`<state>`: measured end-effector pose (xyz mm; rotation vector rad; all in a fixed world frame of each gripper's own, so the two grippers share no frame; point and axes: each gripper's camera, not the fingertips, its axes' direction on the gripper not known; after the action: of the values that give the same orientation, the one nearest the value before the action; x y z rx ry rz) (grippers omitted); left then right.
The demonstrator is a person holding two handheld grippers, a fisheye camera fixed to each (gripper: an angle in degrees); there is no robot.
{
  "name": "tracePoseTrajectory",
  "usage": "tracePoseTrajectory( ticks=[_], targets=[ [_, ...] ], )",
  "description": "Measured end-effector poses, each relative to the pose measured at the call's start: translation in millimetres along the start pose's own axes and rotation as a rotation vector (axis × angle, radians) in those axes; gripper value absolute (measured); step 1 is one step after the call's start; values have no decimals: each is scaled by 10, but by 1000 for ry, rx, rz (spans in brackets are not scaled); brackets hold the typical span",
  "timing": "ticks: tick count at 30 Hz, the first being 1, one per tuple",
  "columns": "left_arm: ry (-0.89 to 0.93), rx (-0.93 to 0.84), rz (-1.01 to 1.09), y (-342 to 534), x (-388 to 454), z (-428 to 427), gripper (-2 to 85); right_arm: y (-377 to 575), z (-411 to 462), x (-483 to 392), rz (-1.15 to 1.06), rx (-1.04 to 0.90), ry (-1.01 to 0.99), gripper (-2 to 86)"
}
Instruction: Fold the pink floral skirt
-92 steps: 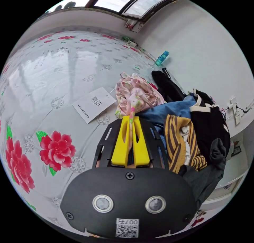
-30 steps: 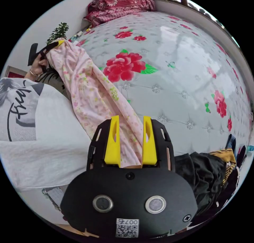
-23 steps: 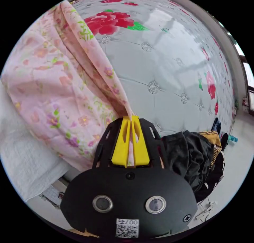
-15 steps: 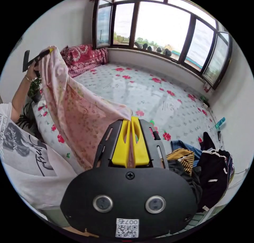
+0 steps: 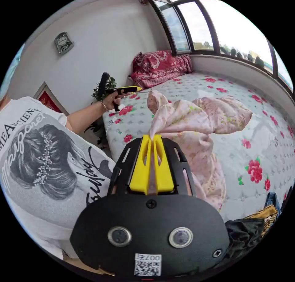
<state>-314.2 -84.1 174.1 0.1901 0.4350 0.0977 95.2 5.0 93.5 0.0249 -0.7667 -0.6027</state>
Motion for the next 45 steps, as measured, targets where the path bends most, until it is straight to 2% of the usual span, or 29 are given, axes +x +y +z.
tracePoseTrajectory(
  ticks=[3,5,8,10,13,15,18,22,25,27,30,33,35,37,40,42,45],
  targets=[
    [100,-109,-70,511,127,310,116,201,673,-52,36,-98,-30,43],
    [134,-176,-52,687,321,503,118,349,670,-26,82,-105,39,64],
    [208,-271,-6,772,680,857,126,709,424,192,192,-183,283,91],
    [254,-322,38,754,964,1159,133,1137,172,451,294,-305,568,98],
    [273,-386,87,712,1307,1526,150,1679,-182,825,503,-377,785,97],
    [280,-424,146,700,1556,1713,159,1931,-250,1033,577,-444,856,92],
    [270,-498,242,743,1966,1990,159,2188,-122,1360,626,-562,812,77],
    [99,-560,318,839,2284,2288,133,2319,44,1560,484,-737,813,45],
    [39,-585,267,832,2261,2422,112,2546,-58,1752,397,-910,947,30],
    [-15,-595,265,823,2207,2495,97,2800,-362,2011,511,-966,977,27],
    [-84,-553,274,742,2086,2520,83,3158,-983,2366,760,-976,977,32],
    [-105,-551,164,596,1895,2527,97,3156,-1338,2396,761,-950,850,52],
    [-94,-530,154,543,1882,2441,105,2962,-1487,2217,689,-845,770,71],
    [-77,-468,154,530,1947,2211,113,2520,-1664,1749,482,-586,657,101],
    [-51,-425,158,621,2084,1950,113,2077,-1604,1332,233,-335,488,125],
    [-62,-421,159,694,2167,1838,108,1941,-1301,1316,126,-347,380,130],
    [-69,-435,158,785,2253,1666,105,1980,-693,1571,40,-524,347,121]
  ],
)
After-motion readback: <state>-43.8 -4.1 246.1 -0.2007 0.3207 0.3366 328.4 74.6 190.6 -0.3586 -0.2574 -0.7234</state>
